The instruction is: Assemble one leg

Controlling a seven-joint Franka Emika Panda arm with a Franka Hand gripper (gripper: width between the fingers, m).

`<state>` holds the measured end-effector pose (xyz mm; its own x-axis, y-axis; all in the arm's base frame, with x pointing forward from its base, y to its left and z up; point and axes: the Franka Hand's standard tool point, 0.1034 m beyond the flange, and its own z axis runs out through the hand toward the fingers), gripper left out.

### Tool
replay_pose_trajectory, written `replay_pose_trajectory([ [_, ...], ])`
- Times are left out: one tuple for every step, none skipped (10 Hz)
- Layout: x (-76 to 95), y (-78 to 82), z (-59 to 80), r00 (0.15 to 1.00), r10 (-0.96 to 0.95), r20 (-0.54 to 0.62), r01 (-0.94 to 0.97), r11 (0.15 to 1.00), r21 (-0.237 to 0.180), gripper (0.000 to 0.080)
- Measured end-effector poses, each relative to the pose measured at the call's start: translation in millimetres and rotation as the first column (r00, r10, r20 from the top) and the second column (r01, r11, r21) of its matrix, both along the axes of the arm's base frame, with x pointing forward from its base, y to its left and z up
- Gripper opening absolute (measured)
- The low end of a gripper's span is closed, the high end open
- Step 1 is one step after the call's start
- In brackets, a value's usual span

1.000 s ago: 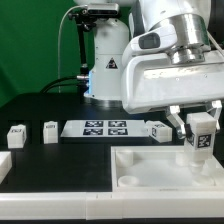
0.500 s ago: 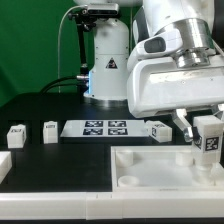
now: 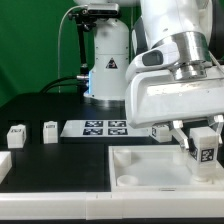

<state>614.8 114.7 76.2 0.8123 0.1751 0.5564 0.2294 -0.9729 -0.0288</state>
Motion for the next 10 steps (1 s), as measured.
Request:
replay_pose_trajectory([
  [-1.6,0.7,-3.4,1.000,0.001,-0.005,-0.001,1.000,0.000,0.0291],
  [-1.4,1.4,-3.8,1.000,0.001,0.001,-0.001,1.000,0.001,0.0291],
  [-2.5,2.1,-7.2,1.000,0.001,0.002,-0.001,1.000,0.002,0.0291],
  [-2.4,2.2,-8.4,1.000,0.000,0.010,0.000,1.000,0.003,0.0291],
  [-2.2,2.3,-8.4,1.000,0.000,0.013,0.000,1.000,0.003,0.0291],
  [-2.2,2.3,-8.3,1.000,0.000,0.011,0.000,1.000,0.003,0.0291],
  [-2.1,2.3,-8.0,1.000,0.001,0.007,-0.001,1.000,0.002,0.0291],
  [-2.7,2.6,-8.2,1.000,0.002,-0.001,-0.002,1.000,0.002,0.0372],
  [-2.9,2.5,-8.5,1.000,0.002,-0.002,-0.002,1.000,0.002,0.0372],
  [-3.0,2.5,-8.7,1.000,0.002,-0.002,-0.002,1.000,0.002,0.0544],
])
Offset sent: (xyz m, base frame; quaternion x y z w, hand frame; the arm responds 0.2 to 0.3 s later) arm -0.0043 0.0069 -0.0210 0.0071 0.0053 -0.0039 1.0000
